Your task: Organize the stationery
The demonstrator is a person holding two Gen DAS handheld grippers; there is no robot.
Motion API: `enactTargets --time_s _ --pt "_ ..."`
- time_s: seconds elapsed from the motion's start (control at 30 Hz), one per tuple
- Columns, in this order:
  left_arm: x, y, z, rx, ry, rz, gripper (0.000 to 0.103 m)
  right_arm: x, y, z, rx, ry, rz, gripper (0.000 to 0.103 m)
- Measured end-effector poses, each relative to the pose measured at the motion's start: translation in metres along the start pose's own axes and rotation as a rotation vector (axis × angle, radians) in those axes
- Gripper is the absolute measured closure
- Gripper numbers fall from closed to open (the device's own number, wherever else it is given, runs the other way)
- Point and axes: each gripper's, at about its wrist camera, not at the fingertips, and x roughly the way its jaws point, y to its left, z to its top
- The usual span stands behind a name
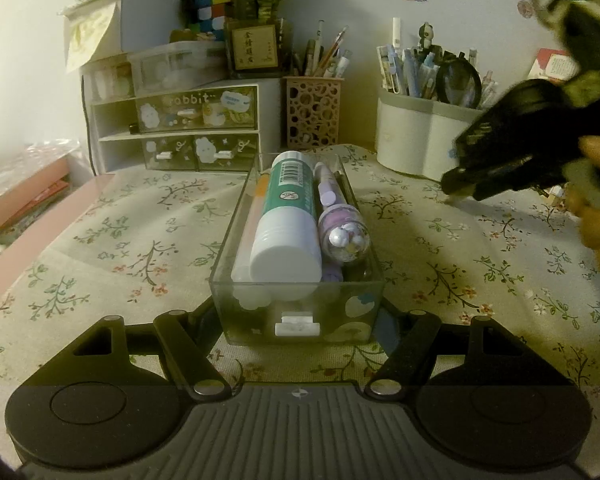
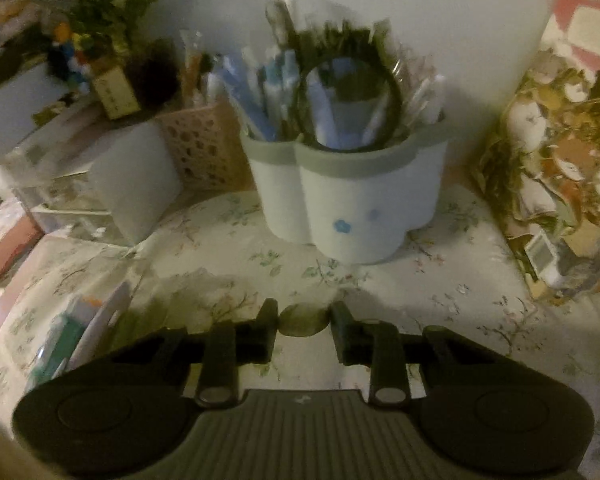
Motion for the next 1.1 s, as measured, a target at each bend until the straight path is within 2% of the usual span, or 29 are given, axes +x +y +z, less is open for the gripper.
enactTargets --time_s 0.13,0.23,0.37,0.53,0.8,0.93,1.1 --pt "0.000 0.000 0.000 0.000 0.000 0.000 0.031 -0.022 0.000 -0.012 -0.064 -0.036 0.056 0.067" --pt "0.000 0.000 0.000 0.001 0.000 0.001 0.031 -0.032 0.006 -0.019 -0.136 -0.073 0.067 0.067" --pt "0.000 -0.001 0.000 0.001 0.000 0.000 0.031 -0.040 0.007 -0.028 -0.165 -0.092 0.077 0.067" --pt "0.000 -0.001 0.000 0.001 0.000 0.000 0.031 -0.038 0.005 -0.030 -0.141 -0.068 0.077 0.067" --pt "0.000 -0.001 0.000 0.002 0.000 0.001 0.031 -0.043 -0.001 0.001 0.072 -0.059 0.240 0.068" --pt "0.000 -0.001 0.000 0.002 0.000 0.000 0.031 -0.040 0.015 0.017 0.103 -0.064 0.325 0.068" --pt "0.000 -0.001 0.000 0.002 0.000 0.000 0.031 -0.030 0.038 0.031 0.101 -0.070 0.369 0.068"
